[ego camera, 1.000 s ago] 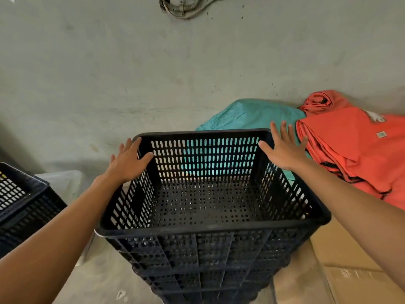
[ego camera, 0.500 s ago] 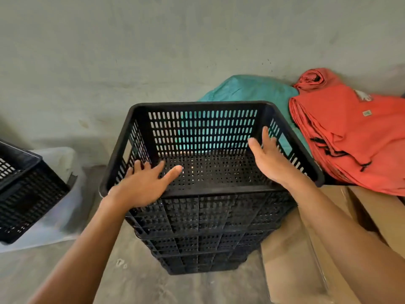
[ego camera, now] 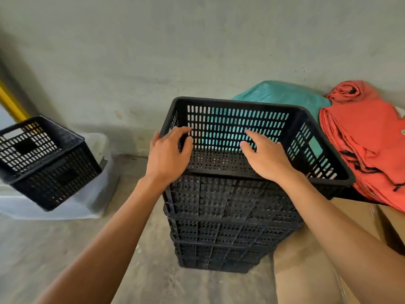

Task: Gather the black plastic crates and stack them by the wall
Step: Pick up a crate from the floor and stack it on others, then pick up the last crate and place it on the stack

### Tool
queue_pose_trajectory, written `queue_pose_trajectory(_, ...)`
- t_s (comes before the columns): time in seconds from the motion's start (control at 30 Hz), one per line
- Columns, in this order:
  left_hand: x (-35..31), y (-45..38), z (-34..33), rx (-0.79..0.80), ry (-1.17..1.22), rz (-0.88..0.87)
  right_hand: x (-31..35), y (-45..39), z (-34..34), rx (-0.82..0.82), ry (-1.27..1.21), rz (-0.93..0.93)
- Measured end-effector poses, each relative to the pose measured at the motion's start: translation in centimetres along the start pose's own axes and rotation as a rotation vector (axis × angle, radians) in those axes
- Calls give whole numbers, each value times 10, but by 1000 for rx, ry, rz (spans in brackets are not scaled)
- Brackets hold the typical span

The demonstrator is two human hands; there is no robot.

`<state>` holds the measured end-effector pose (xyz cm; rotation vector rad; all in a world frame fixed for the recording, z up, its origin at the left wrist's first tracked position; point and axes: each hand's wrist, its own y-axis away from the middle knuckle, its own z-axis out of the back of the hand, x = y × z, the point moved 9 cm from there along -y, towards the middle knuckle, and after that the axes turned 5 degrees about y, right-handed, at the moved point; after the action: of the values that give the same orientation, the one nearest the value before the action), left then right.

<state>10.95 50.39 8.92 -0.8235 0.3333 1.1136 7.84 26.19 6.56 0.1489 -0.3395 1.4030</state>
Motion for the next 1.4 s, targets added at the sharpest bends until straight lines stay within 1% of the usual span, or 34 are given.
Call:
queue_pose_trajectory(0.07, 6, 9, 13, -45, 6, -4, 39, 1, -2, -27, -40, 80)
queue_pose_trajectory(0.17, 44, 29, 50, -129, -1, 58, 117, 5, -11, -74, -127, 234)
queue_pose_trajectory(0.27, 99, 53, 94, -192, -33, 189, 195, 15, -25, -95, -290, 382)
queue_pose_trajectory(0.37, 157, 85, 141, -230, -52, 359, 270, 30, -53, -49, -426, 516)
queue_pose_trajectory(0.43, 195, 109, 174, -265, -54, 465, 315, 38, -77, -9, -500, 565)
queue_pose_trajectory(0.5, 226, 130, 204, -293, -53, 542, 352, 38, -103, 29, -581, 559)
queue_pose_trajectory(0.57, 252, 147, 232, -314, -72, 600, 382, 35, -135, 97, -654, 512)
queue_pose_trajectory(0.77, 320, 171, 299, -381, -123, 692, 450, 18, -237, 393, -791, 298)
queue_pose_trajectory(0.93, 383, 158, 323, -406, -90, 732, 492, -10, -304, 522, -843, 138)
queue_pose_trajectory(1.03, 435, 134, 334, -381, -96, 759, 522, -36, -346, 591, -863, 67)
queue_pose_trajectory(1.17, 517, 86, 339, -294, -91, 799, 558, -93, -408, 637, -897, -67)
queue_pose_trajectory(1.3, 591, 33, 354, -217, -87, 836, 588, -143, -458, 727, -985, -278)
queue_pose_trajectory(1.4, 636, -3, 368, -213, -60, 824, 603, -167, -487, 810, -1063, -516)
